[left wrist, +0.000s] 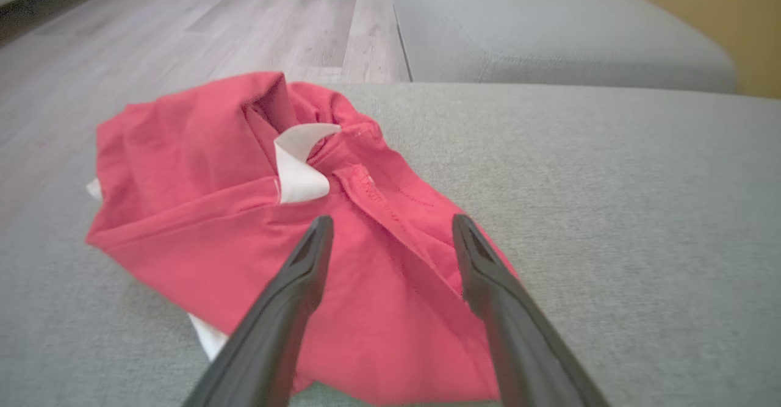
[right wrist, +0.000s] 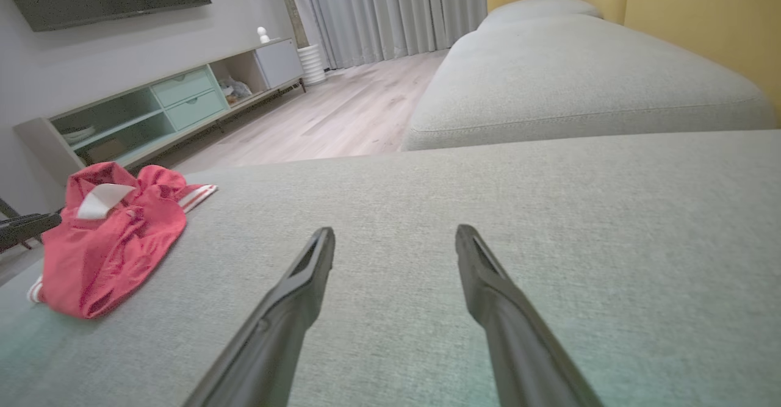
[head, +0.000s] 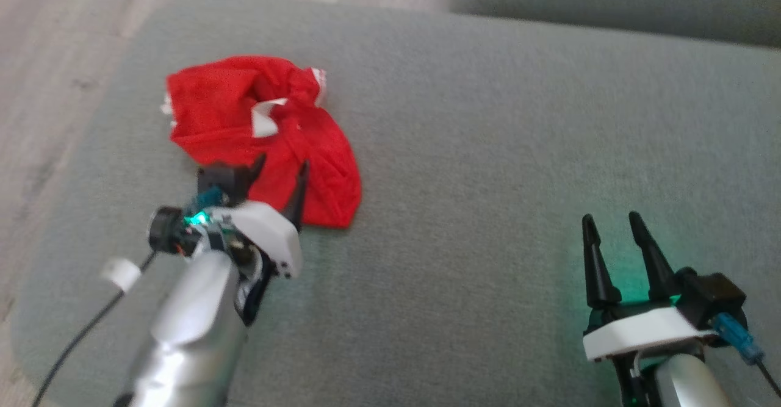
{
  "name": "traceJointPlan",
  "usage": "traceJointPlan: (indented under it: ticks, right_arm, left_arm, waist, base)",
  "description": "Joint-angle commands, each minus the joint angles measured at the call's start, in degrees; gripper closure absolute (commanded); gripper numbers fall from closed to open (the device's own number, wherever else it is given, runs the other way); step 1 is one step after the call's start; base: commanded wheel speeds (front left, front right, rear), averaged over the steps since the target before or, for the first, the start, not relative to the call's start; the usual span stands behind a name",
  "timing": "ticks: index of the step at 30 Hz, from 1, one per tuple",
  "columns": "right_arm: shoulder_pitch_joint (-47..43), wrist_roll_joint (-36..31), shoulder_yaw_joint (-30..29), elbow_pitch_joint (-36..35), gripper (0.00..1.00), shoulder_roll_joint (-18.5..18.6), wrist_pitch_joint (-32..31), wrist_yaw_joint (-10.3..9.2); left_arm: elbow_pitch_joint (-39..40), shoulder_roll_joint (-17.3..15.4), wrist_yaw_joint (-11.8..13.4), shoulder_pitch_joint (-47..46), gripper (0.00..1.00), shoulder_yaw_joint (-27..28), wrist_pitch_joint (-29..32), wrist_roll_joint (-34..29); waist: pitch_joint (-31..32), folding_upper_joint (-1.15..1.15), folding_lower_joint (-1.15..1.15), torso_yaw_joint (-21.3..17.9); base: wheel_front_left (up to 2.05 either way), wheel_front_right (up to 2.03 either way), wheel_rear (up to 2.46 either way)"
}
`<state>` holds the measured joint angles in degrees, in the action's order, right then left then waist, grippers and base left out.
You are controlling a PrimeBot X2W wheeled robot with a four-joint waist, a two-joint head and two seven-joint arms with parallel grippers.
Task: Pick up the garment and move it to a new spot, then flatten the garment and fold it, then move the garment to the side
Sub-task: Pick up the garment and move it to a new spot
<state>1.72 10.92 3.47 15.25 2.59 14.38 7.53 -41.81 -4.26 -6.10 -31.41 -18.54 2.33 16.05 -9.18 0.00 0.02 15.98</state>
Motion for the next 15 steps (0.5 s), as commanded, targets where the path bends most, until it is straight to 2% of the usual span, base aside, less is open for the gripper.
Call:
traceJointPlan:
  ticks: [1,9,15]
  right_arm:
    - [2.1,-0.4,1.3,-2.0,0.00,0.3,0.6,-0.04]
    - [4.3,-0.7,0.7,-2.4,0.00,0.3,0.6,-0.04]
    - [4.8,-0.8,0.7,-2.4,0.00,0.3,0.6,-0.04]
  left_arm:
    - [0.2,-2.0,-0.1,-2.9,0.00,1.9,0.3,0.1]
    - [-10.5,-3.7,1.7,-11.3,0.00,3.4,0.6,0.6]
    - [-15.5,-3.7,1.3,-14.4,0.00,3.6,-0.5,1.3]
  waist:
    - [-2.9,0.00,-0.02,-2.5]
    - [-6.0,0.00,-0.02,-5.7]
    - [-7.0,0.00,-0.02,-6.6]
  base:
    - [0.00,0.00,0.00]
    - [0.00,0.00,0.00]
    - [0.00,0.00,0.00]
